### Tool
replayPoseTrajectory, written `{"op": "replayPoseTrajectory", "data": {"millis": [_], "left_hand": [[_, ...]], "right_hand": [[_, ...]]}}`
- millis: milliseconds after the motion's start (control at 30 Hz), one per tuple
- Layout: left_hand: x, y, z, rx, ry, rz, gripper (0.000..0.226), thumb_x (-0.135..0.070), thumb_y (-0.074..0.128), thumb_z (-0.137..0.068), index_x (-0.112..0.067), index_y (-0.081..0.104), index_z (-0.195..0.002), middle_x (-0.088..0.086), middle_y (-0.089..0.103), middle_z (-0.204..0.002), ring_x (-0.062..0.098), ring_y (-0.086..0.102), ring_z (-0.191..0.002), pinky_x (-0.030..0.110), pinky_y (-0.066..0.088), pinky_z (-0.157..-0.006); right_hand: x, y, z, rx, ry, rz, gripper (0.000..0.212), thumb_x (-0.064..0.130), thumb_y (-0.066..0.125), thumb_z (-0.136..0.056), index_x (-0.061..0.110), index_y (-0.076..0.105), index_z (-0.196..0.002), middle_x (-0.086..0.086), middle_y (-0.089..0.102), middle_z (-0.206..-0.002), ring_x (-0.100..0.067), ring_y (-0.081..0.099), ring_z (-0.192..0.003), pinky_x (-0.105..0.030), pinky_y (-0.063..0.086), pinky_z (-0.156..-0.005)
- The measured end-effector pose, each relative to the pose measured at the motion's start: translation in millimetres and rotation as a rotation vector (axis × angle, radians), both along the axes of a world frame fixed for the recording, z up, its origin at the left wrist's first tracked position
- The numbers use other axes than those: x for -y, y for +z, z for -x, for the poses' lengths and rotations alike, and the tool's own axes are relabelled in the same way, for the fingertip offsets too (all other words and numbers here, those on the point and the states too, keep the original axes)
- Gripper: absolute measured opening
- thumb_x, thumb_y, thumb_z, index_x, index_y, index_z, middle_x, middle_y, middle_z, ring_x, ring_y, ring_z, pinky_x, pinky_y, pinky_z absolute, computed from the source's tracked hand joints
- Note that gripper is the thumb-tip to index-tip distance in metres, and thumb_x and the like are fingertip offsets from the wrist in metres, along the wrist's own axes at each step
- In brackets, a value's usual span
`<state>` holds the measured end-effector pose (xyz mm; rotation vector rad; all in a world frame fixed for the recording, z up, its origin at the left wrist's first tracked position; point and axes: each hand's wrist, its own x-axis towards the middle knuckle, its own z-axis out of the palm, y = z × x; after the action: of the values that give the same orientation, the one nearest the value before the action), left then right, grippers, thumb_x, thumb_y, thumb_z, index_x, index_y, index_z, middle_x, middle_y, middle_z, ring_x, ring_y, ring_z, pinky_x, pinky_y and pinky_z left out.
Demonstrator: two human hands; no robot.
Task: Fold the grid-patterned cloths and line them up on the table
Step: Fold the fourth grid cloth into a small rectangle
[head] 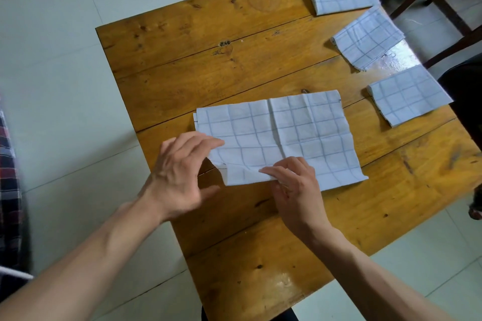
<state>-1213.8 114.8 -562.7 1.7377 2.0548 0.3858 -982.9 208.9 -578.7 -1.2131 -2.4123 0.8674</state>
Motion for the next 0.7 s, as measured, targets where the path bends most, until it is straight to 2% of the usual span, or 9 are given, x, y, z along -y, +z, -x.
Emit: {"op": "replayPoseTrajectory", "data": {"millis": [67,133,233,300,400,467,500,567,700], "left_hand": [[-9,-11,7,-0.053,0.001,-0.028,0.064,-0.029,0.085,-0.072,-0.018,0.059,-0.129,0.002,0.060,-0.130,0.025,0.049,-0.127,0.041,0.037,-0.096],[-19,-21,10,-0.090,0.010,-0.112,0.038,-0.008,0.069,-0.083,-0.017,0.065,-0.119,0.003,0.061,-0.130,0.027,0.050,-0.126,0.039,0.036,-0.094],[-30,-27,8,-0.112,0.008,-0.210,0.030,0.010,0.065,-0.084,-0.018,0.069,-0.093,0.002,0.067,-0.122,0.025,0.054,-0.121,0.031,0.030,-0.093],[-30,-25,7,-0.104,0.000,-0.263,0.030,0.013,0.062,-0.084,-0.016,0.068,-0.086,0.001,0.070,-0.111,0.024,0.059,-0.114,0.030,0.030,-0.092],[-19,-12,6,-0.090,-0.066,-0.276,0.021,0.002,0.053,-0.088,-0.016,0.064,-0.084,-0.001,0.068,-0.085,0.021,0.063,-0.086,0.033,0.038,-0.087],[-4,-2,6,-0.083,-0.099,-0.226,0.015,-0.002,0.059,-0.085,-0.016,0.061,-0.082,-0.001,0.064,-0.075,0.018,0.060,-0.072,0.031,0.038,-0.080],[5,4,5,-0.090,-0.091,-0.199,0.020,0.003,0.063,-0.079,-0.016,0.060,-0.081,-0.002,0.062,-0.072,0.017,0.058,-0.067,0.029,0.037,-0.077],[23,15,1,-0.119,-0.069,-0.153,0.032,0.012,0.063,-0.067,-0.017,0.058,-0.078,-0.003,0.056,-0.067,0.017,0.052,-0.060,0.031,0.038,-0.071],[46,24,-12,-0.097,-0.096,-0.101,0.033,0.006,0.061,-0.054,-0.018,0.056,-0.075,-0.004,0.053,-0.068,0.018,0.050,-0.060,0.035,0.042,-0.063]], "right_hand": [[-4,2,-7,-0.051,0.033,0.011,0.031,0.005,0.057,-0.087,0.023,0.074,-0.105,0.010,0.057,-0.097,-0.014,0.052,-0.097,-0.035,0.048,-0.078],[-7,3,-13,-0.087,0.088,0.017,0.031,0.013,0.051,-0.090,0.026,0.073,-0.106,0.011,0.055,-0.100,-0.017,0.053,-0.098,-0.034,0.049,-0.076],[-8,3,-20,-0.090,0.156,0.006,0.029,0.008,0.057,-0.089,0.025,0.073,-0.106,0.008,0.056,-0.102,-0.019,0.054,-0.099,-0.036,0.051,-0.073],[-11,3,-23,-0.068,0.175,-0.035,0.023,0.015,0.056,-0.092,0.022,0.074,-0.105,0.005,0.058,-0.102,-0.020,0.054,-0.100,-0.037,0.051,-0.072],[-17,3,-25,-0.051,0.225,-0.161,0.024,0.024,0.055,-0.093,0.016,0.076,-0.102,0.000,0.062,-0.100,-0.022,0.057,-0.100,-0.038,0.048,-0.077],[-16,2,-25,-0.047,0.280,-0.235,0.019,0.023,0.061,-0.092,0.014,0.076,-0.100,-0.003,0.065,-0.100,-0.024,0.058,-0.101,-0.038,0.045,-0.078],[-15,0,-25,-0.047,0.304,-0.256,0.015,0.022,0.064,-0.091,0.014,0.075,-0.099,-0.003,0.065,-0.101,-0.025,0.058,-0.102,-0.037,0.044,-0.078],[-9,-4,-26,-0.038,0.326,-0.270,0.015,0.023,0.066,-0.090,0.013,0.075,-0.097,-0.004,0.065,-0.101,-0.025,0.058,-0.102,-0.035,0.043,-0.079],[-5,-16,-30,-0.029,0.263,-0.219,0.013,0.018,0.070,-0.084,0.011,0.073,-0.094,-0.004,0.065,-0.102,-0.025,0.057,-0.103,-0.040,0.047,-0.080]]}}
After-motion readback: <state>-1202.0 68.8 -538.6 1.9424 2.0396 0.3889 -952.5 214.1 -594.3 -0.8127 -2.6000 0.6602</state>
